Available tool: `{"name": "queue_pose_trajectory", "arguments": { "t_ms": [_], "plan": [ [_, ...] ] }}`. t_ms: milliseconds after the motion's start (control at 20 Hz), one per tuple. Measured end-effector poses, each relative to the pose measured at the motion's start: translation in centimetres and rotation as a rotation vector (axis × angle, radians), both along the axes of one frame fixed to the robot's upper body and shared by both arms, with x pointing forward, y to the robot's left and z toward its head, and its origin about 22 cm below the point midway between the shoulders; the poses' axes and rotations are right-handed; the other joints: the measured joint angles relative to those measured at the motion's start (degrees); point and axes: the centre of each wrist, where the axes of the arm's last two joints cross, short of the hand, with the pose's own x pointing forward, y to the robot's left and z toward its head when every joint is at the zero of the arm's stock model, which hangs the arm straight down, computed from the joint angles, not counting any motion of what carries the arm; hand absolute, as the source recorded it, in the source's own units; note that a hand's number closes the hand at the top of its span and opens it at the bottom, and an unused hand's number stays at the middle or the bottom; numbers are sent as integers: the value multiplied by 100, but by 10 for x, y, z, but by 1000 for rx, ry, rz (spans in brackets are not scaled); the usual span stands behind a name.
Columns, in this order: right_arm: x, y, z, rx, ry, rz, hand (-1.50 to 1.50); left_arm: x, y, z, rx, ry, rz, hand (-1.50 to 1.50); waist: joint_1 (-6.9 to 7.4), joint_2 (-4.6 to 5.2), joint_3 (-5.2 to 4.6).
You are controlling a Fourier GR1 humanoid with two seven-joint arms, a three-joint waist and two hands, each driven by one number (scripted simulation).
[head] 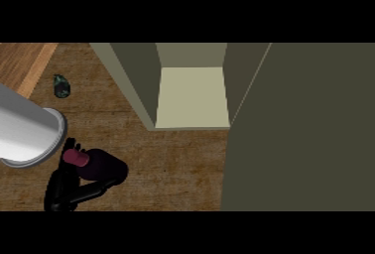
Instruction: Pick up the wine, place it into the cabinet and close the cabinet
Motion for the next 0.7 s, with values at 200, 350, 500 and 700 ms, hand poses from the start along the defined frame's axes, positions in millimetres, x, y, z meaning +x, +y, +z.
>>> {"name": "queue_pose_trajectory", "arguments": {
  "t_ms": [200,350,500,700],
  "plan": [
    [0,-2,0,-15,-8,-9,-150,-4,-14,-17,-47,-15,20,-150,2,1,-1],
    [0,-4,0,-22,-10,-12,-150,-4,-15,-25,-84,-33,37,-150,1,1,-1],
    [-1,-3,-1,-17,-3,-8,-150,-3,-12,-29,-127,-49,51,-150,6,0,-1],
    [1,-2,1,-15,-15,-9,-150,-6,-14,-38,-197,-82,88,-150,14,0,-2]
  ]
}}
